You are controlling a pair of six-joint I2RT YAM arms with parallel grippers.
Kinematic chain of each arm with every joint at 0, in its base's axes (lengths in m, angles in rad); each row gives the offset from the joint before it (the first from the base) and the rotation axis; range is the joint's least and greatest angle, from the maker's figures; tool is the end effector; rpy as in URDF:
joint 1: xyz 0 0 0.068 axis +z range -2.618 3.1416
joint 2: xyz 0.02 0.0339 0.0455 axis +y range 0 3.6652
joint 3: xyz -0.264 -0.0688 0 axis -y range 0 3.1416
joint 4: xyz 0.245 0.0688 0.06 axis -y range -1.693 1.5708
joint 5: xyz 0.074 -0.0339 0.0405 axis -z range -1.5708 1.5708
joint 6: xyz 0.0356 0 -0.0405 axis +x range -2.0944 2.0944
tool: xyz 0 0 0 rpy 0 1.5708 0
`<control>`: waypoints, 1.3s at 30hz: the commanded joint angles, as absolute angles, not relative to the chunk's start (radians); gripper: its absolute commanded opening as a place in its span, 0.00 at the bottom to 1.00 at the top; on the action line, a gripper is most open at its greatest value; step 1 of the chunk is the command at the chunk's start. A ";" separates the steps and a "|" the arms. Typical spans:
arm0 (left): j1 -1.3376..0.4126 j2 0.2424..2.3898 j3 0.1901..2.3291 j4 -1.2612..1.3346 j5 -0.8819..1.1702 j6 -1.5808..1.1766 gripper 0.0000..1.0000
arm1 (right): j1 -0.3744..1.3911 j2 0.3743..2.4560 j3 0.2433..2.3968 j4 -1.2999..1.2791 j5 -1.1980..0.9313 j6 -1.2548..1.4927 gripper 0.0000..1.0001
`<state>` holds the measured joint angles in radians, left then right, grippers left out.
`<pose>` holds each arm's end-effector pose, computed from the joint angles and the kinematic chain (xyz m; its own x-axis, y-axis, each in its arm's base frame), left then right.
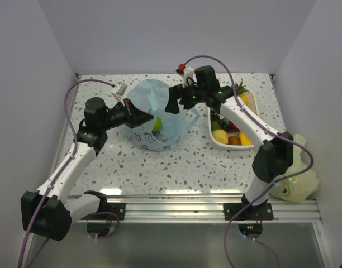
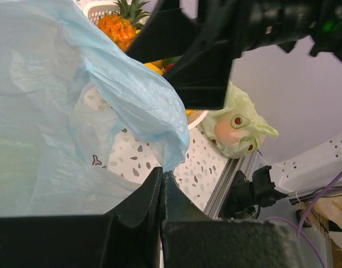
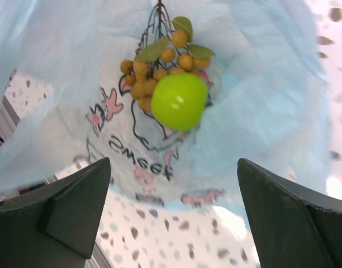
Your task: Place the fake fruits into the plastic bag and tie a complex knot
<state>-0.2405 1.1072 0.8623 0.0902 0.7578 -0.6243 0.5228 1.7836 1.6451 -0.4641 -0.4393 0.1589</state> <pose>0.2397 -0.0840 0.3331 -0.6081 -0.2880 -0.7398 0.5881 0.4626 -0.6635 0.3513 0.2199 0.3369 -0.6044 -0.1830 -0.7753 -0.6683 0.6463 0.3684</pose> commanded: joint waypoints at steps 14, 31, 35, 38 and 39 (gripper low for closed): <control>-0.232 1.111 0.903 0.100 0.775 -0.563 0.00 | 0.114 1.519 1.552 -1.045 -0.014 -0.629 0.99; -0.232 1.114 0.893 0.078 0.769 -0.531 0.00 | 0.092 1.697 1.436 -0.884 0.094 -0.762 0.94; -0.232 1.120 0.905 0.074 0.769 -0.526 0.00 | 0.092 1.730 1.417 -0.871 0.086 -0.765 0.88; -0.232 1.121 0.908 0.071 0.767 -0.523 0.00 | 0.092 1.738 1.422 -0.876 0.080 -0.755 0.79; -0.232 1.121 0.908 0.072 0.769 -0.525 0.00 | 0.092 1.735 1.422 -0.876 0.080 -0.753 0.77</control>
<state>-0.2382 1.1179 0.8658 0.0689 0.7589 -0.5526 0.0925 1.7393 1.4178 -0.9028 0.0658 -0.7391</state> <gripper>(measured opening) 0.017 0.791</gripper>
